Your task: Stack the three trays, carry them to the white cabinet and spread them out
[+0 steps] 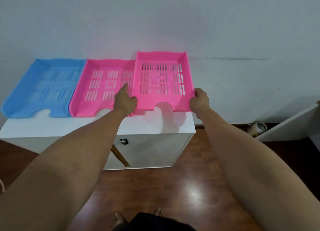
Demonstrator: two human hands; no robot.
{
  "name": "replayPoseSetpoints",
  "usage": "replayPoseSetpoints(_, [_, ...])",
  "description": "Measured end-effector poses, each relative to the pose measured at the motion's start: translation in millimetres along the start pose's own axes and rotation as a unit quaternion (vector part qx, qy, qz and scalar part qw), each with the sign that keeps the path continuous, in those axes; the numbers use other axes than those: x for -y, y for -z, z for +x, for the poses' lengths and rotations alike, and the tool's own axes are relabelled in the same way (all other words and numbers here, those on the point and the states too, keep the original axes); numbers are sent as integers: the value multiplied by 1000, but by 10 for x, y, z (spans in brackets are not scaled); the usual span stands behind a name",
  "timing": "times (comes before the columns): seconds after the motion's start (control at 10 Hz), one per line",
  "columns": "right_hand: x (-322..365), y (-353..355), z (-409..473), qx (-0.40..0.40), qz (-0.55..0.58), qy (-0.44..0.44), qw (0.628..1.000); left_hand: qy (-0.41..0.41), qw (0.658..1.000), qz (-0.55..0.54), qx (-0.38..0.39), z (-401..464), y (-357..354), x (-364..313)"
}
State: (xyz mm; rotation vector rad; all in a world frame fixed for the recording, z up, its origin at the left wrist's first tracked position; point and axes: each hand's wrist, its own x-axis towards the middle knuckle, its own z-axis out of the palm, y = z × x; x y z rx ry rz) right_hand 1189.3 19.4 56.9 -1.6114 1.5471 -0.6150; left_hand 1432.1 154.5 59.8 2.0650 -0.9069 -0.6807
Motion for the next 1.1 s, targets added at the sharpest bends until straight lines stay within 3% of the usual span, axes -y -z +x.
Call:
replayPoseSetpoints(0.4, [-223,-136,144,33,-19,-5,999,13,1000,23,6,32,-105,191])
replayPoseSetpoints(1.1, [-255,-221,199,5,-9,8,1000,23,996,83,-18,174,-216,365])
